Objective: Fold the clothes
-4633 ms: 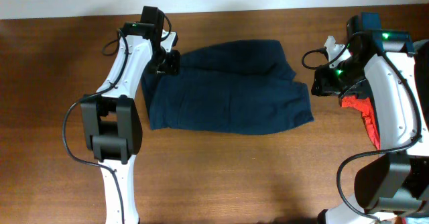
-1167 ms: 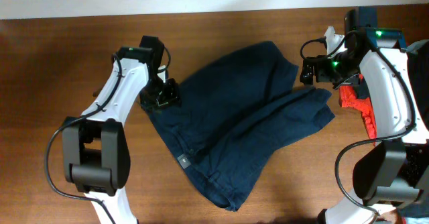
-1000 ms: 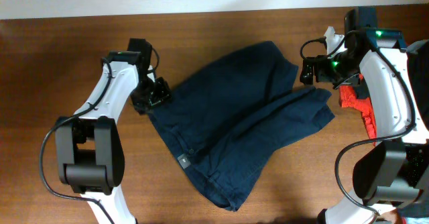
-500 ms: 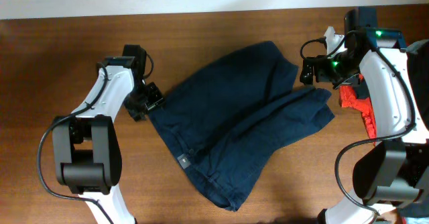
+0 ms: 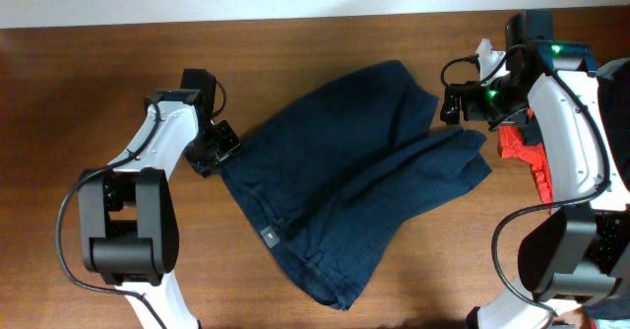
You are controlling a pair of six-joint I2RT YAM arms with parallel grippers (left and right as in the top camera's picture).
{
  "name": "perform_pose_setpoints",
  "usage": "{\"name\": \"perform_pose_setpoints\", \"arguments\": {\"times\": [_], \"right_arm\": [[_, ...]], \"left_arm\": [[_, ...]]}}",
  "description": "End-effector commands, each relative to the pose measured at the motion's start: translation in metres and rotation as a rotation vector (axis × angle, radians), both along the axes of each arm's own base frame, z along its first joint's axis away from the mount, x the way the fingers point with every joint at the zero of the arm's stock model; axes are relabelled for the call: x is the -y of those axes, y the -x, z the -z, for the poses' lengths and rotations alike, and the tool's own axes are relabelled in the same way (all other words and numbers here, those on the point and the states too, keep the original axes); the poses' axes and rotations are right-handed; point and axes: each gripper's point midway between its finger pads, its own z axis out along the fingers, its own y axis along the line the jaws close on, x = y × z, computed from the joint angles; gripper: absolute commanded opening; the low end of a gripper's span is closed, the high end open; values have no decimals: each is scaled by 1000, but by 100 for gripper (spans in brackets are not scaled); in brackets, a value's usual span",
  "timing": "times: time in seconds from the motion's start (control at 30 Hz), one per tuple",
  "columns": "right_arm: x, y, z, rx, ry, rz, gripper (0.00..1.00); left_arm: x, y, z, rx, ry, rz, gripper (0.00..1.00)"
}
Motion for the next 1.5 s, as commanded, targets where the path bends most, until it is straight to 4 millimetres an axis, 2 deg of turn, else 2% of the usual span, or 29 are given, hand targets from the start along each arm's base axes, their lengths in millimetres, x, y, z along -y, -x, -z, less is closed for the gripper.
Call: {"name": "perform_pose_setpoints", "arguments": {"times": [0.0,0.17,0.23,0.33,0.53,0.6,0.7,0.8,0.97,1.1,1.17,1.27,1.37,1.47], "right_arm": [[3,1,3,-11,3,12,99],[3,1,3,-11,3,12,99],[3,1,3,-11,3,12,99],[3,1,3,-11,3,12,99],[3,1,3,-11,3,12,99],[3,1,3,-11,3,12,99],[3,1,3,-11,3,12,99],[3,1,3,-11,3,12,99],[3,1,3,-11,3,12,99],[3,1,3,-11,3,12,99],[3,1,3,-11,3,12,99],[3,1,3,-11,3,12,99],[3,1,3,-11,3,12,99],[3,1,3,-11,3,12,98]], "left_arm": [[-3,7,4,-8,-8,-17,49],[-3,7,6,-3,-8,-16,35],[-3,4,6,10,-7,-16,23],[-4,0,2,28,-17,-6,15],[-14,-16,-31,130,-70,-12,12],[-20,-22,-46,181,-107,-19,0],[-15,-36,-60,273,-99,117,0],[-7,-44,-65,321,-74,201,0],[-6,-82,-82,505,-125,335,1],[-17,-115,-103,652,-226,329,0],[-25,-137,-121,756,-313,343,0],[-27,-154,-138,852,-370,397,0],[-33,-172,-151,940,-426,434,0],[-47,-189,-153,1004,-465,415,0]]}}
